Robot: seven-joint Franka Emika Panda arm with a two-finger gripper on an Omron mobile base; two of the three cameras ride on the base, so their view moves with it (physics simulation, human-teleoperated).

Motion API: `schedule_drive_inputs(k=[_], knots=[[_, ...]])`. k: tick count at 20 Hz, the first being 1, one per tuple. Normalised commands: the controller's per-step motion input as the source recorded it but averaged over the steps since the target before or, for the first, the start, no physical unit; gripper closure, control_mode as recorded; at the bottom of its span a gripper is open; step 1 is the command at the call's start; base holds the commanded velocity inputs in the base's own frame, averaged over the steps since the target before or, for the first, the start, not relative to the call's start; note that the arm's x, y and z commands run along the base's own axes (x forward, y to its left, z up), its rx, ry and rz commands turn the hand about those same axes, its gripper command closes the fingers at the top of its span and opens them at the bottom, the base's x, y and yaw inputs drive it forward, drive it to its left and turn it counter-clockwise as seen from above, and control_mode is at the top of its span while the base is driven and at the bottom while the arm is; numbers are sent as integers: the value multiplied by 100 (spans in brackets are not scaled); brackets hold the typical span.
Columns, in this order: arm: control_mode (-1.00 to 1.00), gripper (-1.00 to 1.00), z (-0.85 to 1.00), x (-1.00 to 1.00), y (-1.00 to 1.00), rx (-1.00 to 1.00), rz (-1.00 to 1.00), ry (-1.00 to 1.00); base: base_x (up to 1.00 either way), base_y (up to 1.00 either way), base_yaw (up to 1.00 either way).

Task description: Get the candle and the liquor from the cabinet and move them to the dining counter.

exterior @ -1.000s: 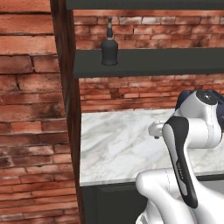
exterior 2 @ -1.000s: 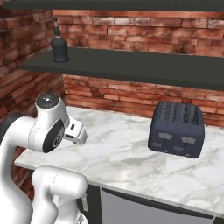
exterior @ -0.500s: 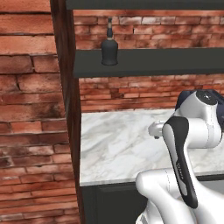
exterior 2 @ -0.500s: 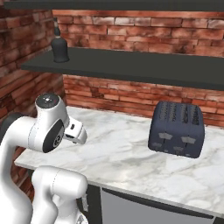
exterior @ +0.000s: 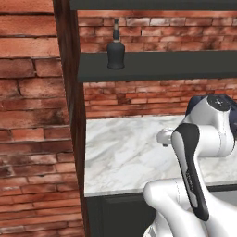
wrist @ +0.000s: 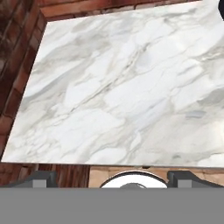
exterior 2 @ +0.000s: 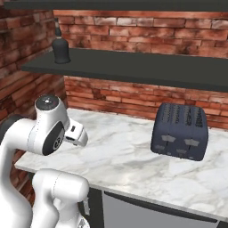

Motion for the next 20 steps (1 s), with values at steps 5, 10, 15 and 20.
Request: schedule_drive_inputs(k=[5, 10, 15, 20], knots=[[-100, -100, 30, -3, 10, -3, 9, -20, 0, 0, 0], [-100, -100, 42, -4, 6, -1, 13, -25, 0, 0, 0], [-100, -100, 50, -4, 2, 0, 11, -14, 0, 0, 0], [-100, -100, 54, -6, 3, 0, 5, -3, 0, 0, 0]])
